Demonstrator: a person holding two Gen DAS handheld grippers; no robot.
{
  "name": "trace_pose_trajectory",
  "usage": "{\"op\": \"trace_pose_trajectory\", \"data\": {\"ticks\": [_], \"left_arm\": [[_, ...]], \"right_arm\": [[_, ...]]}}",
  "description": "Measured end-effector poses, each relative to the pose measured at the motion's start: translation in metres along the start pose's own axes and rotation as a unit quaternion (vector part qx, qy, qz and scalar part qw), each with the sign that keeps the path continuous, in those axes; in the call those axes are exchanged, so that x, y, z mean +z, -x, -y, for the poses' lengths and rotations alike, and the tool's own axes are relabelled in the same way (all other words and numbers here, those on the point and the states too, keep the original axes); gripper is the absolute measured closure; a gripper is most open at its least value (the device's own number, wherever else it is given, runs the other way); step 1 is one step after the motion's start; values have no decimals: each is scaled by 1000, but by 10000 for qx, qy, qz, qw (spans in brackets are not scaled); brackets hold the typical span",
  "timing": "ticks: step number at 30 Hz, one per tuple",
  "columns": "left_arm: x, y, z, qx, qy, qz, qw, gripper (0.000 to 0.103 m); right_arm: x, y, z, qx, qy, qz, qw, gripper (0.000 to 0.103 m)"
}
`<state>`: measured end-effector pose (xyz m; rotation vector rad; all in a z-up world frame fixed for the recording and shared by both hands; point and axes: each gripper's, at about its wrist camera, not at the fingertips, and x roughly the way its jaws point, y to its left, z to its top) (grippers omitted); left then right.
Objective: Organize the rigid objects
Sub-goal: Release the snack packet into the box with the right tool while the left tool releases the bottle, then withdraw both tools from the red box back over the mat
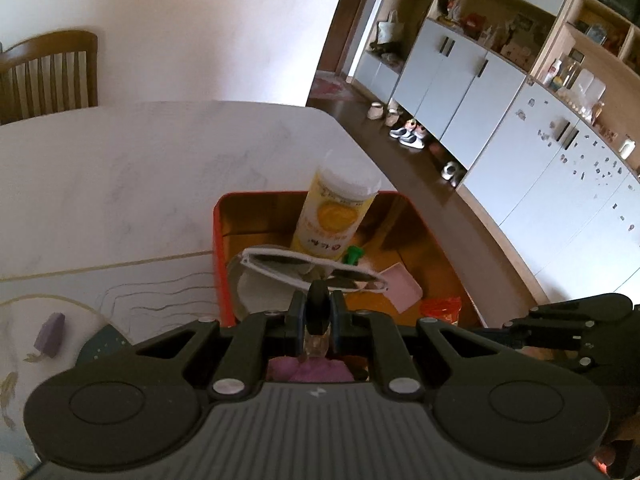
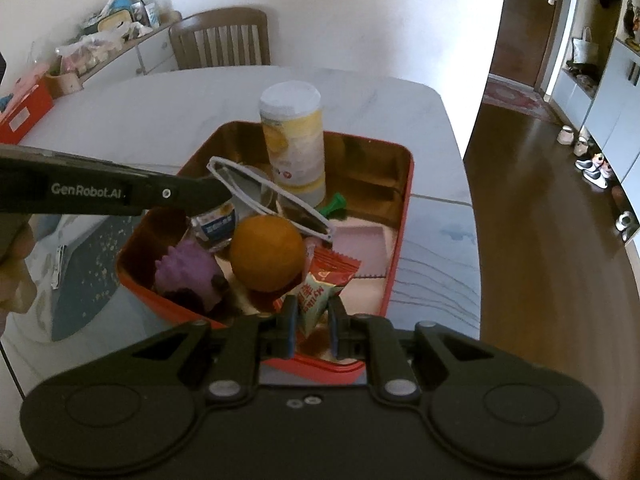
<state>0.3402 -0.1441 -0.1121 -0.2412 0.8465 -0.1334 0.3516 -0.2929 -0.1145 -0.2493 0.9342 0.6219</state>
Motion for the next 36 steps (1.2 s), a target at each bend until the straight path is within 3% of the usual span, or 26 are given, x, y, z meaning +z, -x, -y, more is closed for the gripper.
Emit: {"op": "trace_pose_trajectory", "data": {"ticks": [12,25,27,34,36], "left_arm": [[-5,-9,2,186,-254,-227,9992,91],[-9,16,10,137,-532,-38,9985,89],[-9,25,9,114,-534,16,9985,86],[-12,57,1,54,-553,267,9981,55],[-14,66,-3,103,-577,343,9977,52]], "right_arm": [[-4,3,4,31,-201,26,9998,76],[-6,25,-5,67,-473,286,9984,66],[-6,29,-9,62,-504,335,9982,64],[-4,46,-26,80,-577,507,9970,63],[-3,50,-33,80,-584,543,9968,60]]}}
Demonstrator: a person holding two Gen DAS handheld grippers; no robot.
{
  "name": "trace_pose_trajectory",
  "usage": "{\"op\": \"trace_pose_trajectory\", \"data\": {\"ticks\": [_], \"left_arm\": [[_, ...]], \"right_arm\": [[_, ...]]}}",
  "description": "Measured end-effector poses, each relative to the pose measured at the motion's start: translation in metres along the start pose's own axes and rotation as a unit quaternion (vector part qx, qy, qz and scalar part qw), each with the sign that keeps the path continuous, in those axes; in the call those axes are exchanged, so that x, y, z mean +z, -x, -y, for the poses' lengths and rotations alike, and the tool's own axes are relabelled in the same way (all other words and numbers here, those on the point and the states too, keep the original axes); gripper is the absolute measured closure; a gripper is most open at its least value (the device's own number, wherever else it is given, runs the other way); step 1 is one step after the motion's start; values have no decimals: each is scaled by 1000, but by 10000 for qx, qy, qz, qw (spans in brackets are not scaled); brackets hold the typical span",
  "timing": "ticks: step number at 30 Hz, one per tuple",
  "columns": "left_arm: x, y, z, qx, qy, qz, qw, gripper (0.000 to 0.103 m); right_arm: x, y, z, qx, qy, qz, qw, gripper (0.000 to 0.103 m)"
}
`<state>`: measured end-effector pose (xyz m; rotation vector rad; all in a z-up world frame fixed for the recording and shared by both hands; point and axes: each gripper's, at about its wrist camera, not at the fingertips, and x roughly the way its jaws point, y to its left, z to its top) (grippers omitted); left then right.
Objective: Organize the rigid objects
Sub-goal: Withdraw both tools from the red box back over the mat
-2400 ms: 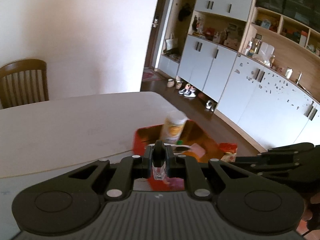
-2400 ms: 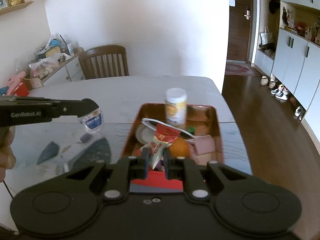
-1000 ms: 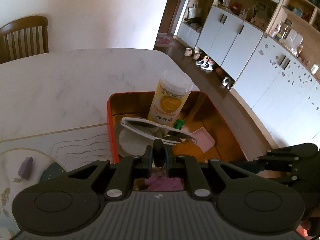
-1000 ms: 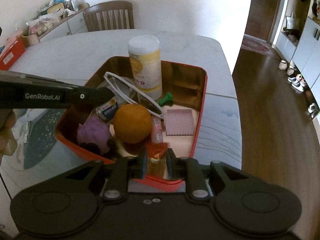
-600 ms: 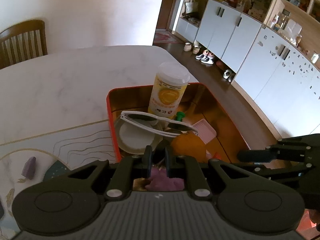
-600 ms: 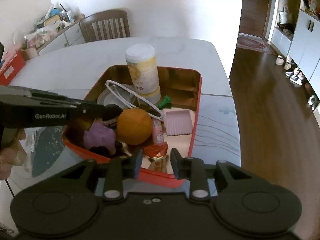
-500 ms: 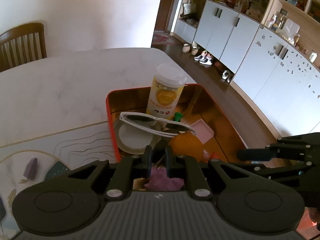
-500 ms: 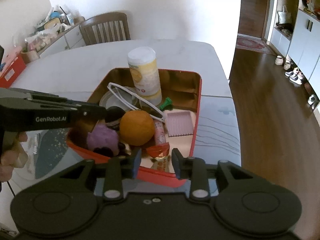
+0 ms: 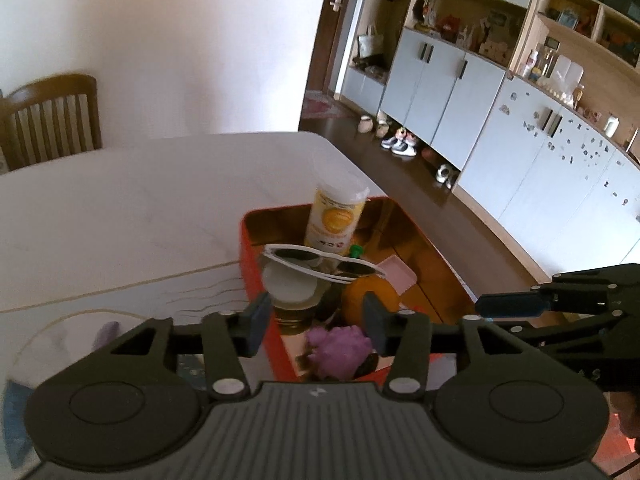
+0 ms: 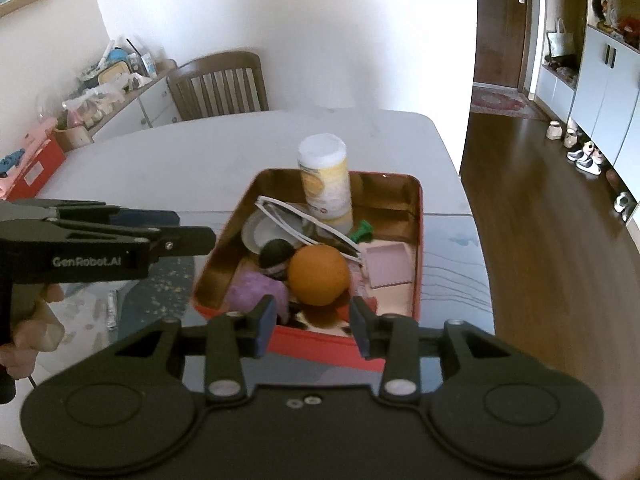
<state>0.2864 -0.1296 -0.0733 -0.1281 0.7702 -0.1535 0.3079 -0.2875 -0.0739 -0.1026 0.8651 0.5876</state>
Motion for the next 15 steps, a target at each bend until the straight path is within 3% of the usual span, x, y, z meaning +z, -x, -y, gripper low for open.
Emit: {"op": "trace_pose_trajectory", "data": {"ticks": [4,15], "left_arm": [[-3,19,-11,87,-38,103,9999,52],[-14,72,-58,302,-112,404,9987,45]], "right_arm": [[1,8,-16,-10,22,141,9999,49],[0,8,-65,71,48,315,9995,34]]}}
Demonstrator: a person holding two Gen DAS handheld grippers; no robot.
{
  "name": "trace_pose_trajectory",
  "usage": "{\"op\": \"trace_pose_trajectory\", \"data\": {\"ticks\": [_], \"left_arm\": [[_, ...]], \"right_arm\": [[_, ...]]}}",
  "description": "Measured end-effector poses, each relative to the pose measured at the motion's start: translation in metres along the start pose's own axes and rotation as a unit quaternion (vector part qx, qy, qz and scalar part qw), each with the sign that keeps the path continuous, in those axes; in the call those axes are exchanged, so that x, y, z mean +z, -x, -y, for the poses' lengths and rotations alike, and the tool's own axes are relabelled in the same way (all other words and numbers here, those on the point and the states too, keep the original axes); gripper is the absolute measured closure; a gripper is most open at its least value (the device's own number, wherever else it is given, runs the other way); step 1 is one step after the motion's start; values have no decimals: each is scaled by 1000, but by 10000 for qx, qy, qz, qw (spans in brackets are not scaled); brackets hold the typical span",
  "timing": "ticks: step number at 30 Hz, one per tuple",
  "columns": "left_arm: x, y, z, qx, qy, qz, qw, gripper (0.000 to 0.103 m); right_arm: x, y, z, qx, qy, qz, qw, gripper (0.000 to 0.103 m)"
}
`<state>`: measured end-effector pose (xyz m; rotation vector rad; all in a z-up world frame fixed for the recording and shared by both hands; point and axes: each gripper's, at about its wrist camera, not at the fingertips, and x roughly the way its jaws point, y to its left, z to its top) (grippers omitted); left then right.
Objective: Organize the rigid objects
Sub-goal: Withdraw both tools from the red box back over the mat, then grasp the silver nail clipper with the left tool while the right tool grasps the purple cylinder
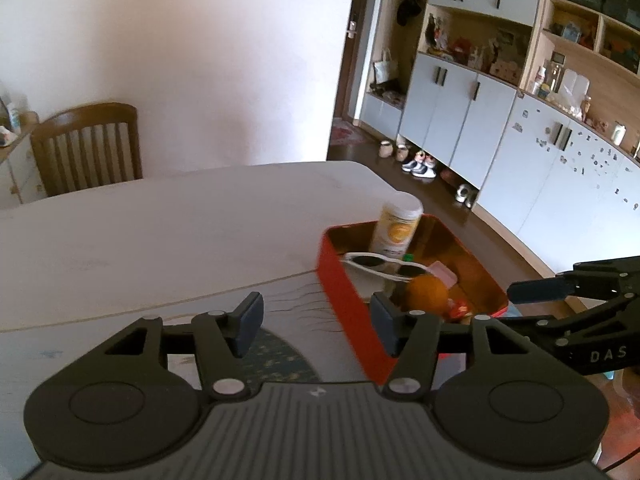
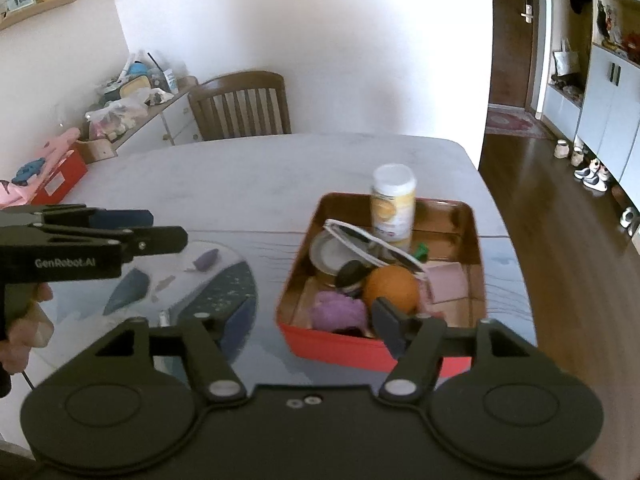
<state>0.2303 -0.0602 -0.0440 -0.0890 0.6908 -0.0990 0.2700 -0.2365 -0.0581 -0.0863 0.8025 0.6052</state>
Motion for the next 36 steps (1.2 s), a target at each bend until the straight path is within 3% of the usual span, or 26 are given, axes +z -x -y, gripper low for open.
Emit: {"op": "trace_pose_trajectory", "data": {"ticks": [5,9,11,15,24,36], "left_arm": [[-7,15,-25,67,40,46,10000,34],[-16,24,-43,113,1,53,9999,30],[-20,26,-52,171,9,66,9998,23],[-29,30,-69,216,-37,119,9997,21],[-58,20,-96,148,-109,-4,9998,19],[-99,-18,-83,-206,-673,-442,9965,19]], "right_arm": [[-2,-6,-23,51,4,51,10000,26],[-2,-12,-44,107,99,135,9998,12],[-2,-15,-54,131,152,185,9996,6],[2,-24,-70,129,120,203,9996,1],[16,-61,-89,-23,-234,64,9997,0],[28,-124,-120,-27,242,-478,9986,0]]}}
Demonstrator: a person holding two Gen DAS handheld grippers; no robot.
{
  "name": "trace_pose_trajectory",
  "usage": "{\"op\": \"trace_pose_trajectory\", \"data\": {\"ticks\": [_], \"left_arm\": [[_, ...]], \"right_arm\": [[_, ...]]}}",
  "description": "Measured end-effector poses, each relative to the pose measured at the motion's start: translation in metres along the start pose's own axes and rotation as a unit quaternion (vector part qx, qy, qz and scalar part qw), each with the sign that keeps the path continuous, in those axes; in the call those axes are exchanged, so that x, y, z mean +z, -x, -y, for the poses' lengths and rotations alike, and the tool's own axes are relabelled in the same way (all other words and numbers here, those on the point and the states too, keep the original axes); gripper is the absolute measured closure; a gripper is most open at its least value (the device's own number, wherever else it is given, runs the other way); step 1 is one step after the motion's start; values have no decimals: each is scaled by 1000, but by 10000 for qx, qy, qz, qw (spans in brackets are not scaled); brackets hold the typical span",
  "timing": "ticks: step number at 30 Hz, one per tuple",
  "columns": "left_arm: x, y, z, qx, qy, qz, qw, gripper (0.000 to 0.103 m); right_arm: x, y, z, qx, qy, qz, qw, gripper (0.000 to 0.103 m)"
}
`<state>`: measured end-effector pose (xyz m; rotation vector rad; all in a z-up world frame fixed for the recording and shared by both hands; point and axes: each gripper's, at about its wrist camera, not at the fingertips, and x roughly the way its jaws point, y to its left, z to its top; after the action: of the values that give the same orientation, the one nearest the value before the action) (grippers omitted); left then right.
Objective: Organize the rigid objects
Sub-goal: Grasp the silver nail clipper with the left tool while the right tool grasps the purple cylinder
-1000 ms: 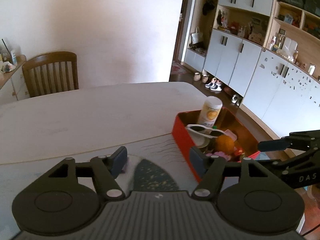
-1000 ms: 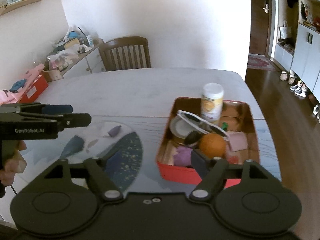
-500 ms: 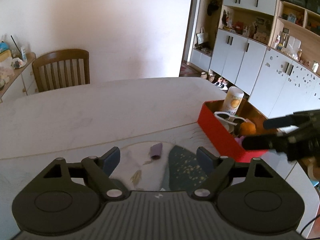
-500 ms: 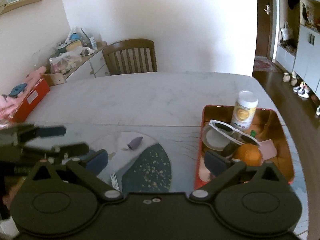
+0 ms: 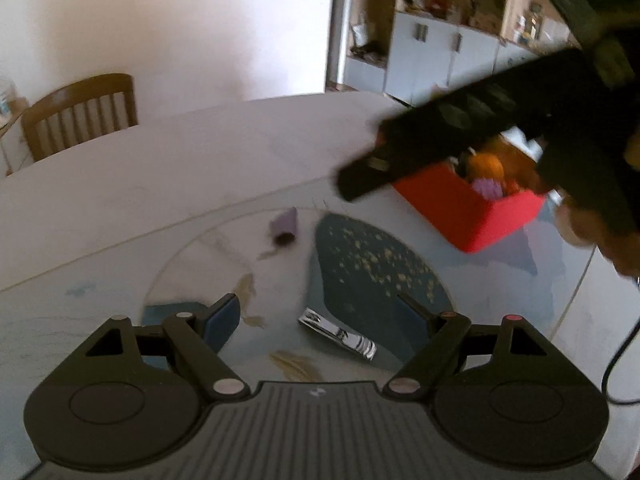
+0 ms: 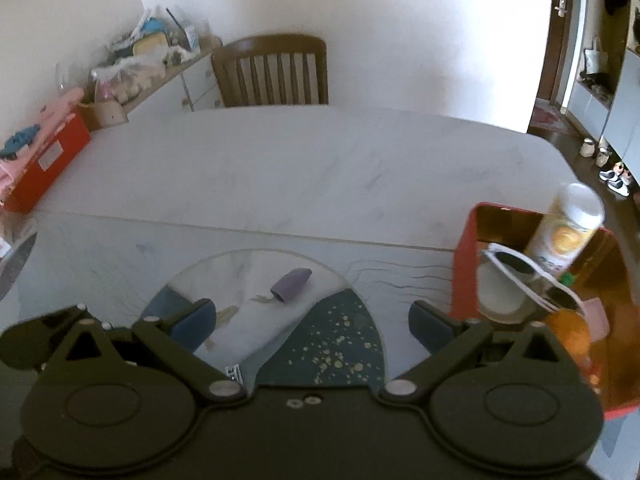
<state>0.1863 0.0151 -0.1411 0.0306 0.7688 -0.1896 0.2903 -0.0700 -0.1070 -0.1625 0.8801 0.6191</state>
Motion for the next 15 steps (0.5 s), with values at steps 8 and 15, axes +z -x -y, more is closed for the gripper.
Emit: {"op": "trace_pose_trajectory", "data": {"ticks": [8,15], "left_arm": [[-11,-22,8,-154,-405,-114,9990,19],[-23,-31,17,-208,-928,-91,9954,19]], "right_arm": [[12,-36,0,-33,-87,-317,9995,2],[20,-68,-6,-44,-99,-564,9983,13]]}}
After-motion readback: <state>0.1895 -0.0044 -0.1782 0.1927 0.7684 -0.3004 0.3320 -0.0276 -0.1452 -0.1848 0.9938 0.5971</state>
